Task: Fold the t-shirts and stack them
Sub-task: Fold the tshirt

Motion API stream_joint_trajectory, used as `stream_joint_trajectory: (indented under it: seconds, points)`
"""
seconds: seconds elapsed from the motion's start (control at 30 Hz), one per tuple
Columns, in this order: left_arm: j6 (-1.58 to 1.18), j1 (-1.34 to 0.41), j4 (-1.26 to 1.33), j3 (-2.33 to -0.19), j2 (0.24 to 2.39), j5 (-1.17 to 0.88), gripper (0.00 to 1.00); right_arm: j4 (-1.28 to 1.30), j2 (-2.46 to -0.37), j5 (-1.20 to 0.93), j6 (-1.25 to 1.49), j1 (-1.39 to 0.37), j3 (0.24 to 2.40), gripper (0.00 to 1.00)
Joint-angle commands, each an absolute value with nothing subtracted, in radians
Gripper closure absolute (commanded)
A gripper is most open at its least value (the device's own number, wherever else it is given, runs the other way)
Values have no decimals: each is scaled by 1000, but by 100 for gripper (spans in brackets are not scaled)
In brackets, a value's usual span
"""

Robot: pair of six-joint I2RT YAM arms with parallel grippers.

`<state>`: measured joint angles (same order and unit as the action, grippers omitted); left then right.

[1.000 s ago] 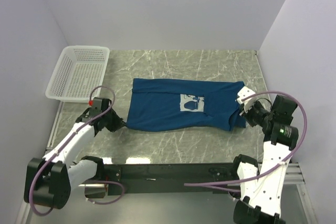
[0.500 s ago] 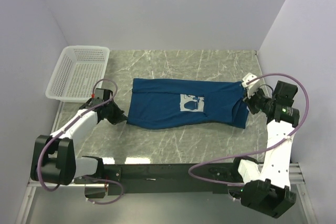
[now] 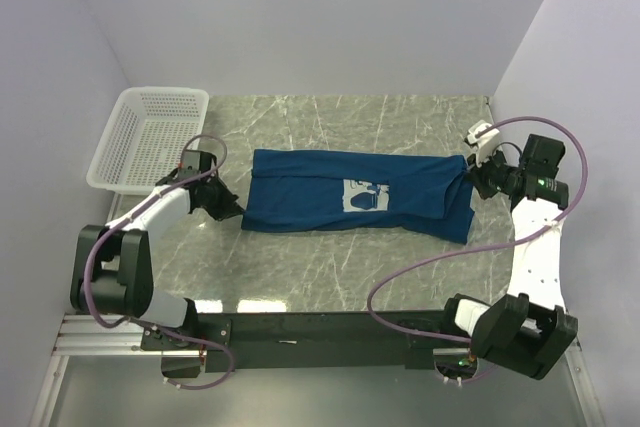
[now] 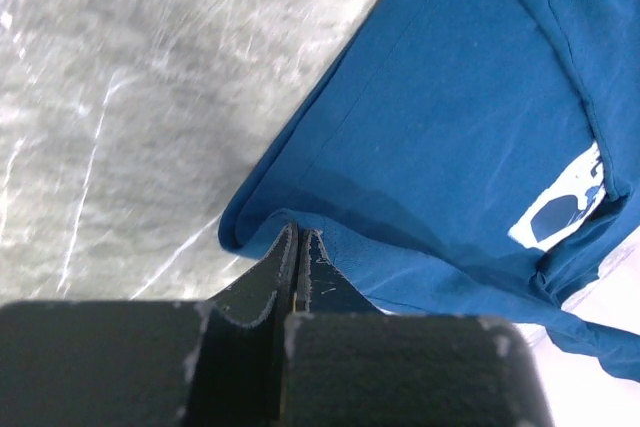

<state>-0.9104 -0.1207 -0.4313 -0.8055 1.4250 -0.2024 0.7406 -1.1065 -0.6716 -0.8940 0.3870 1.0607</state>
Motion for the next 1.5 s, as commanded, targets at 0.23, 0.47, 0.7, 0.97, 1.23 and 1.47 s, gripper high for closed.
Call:
stream_joint_trajectory:
  seconds: [0.23, 0.47, 0.7, 0.97, 1.23, 1.47]
  points:
    - [-862, -117, -440, -943, 1511, -222, 99, 618, -1190, -643, -825, 390, 1134, 100]
    - [-839, -117, -460, -1015, 1583, -212, 99, 588, -1242, -629, -801, 367, 1146, 100]
    - [-827, -115, -471, -1063, 1626, -198, 99, 561, -1275, -601, -784, 356, 1149, 100]
    - [-821, -115, -482, -1129, 1686, -199, 99, 548, -1308, -580, -770, 354, 1155, 100]
    - [-810, -115, -497, -1175, 1735, -193, 100, 537, -1336, -572, -764, 351, 1163, 100]
    - [-808, -115, -508, -1210, 1759, -186, 99, 535, -1359, -571, -758, 345, 1178, 100]
